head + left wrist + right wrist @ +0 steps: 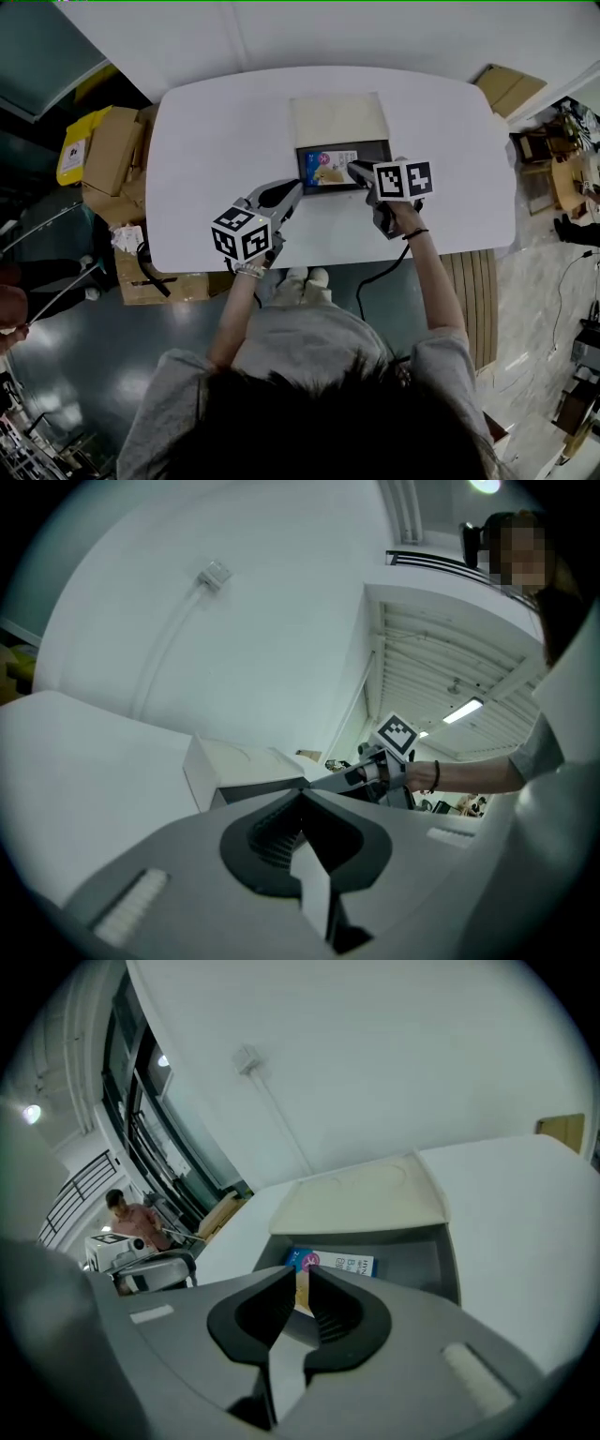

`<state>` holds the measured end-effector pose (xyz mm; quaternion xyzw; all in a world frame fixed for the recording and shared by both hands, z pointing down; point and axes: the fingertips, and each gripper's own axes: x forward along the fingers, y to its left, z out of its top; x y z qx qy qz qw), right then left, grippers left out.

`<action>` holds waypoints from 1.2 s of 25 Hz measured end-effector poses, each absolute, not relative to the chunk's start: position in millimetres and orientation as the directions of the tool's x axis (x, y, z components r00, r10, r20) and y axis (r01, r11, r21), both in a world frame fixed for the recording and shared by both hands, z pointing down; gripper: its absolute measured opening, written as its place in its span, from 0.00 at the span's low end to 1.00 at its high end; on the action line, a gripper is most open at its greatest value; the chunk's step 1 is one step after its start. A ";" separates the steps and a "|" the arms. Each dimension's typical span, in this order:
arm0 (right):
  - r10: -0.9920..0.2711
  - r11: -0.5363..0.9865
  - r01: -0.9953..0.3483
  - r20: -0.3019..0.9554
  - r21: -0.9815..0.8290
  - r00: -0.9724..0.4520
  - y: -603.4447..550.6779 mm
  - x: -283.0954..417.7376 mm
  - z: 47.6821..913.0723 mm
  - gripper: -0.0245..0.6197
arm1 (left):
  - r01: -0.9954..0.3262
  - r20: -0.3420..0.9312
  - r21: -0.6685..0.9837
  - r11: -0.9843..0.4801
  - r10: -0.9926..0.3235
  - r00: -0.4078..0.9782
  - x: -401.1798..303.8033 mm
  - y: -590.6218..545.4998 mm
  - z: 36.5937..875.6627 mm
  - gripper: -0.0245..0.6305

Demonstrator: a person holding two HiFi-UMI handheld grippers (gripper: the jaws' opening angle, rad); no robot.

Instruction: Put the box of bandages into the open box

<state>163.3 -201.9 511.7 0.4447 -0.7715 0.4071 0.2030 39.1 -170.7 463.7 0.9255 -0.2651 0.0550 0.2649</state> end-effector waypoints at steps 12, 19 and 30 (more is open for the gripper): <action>-0.689 0.318 -0.838 0.499 -0.444 -0.526 -171.7 155.8 463.8 0.06 | -0.503 0.222 0.419 -0.756 -0.452 0.864 37.0 -166.8 443.1 0.03; -0.740 0.352 -0.829 0.413 -0.434 -0.530 -154.0 154.4 440.4 0.06 | -0.485 0.214 0.389 -0.783 -0.435 0.874 40.2 -157.0 433.6 0.03; -0.808 0.403 -0.805 0.244 -0.435 -0.536 -134.1 159.6 402.8 0.06 | -0.474 0.167 0.326 -0.818 -0.444 0.880 40.8 -151.2 407.4 0.03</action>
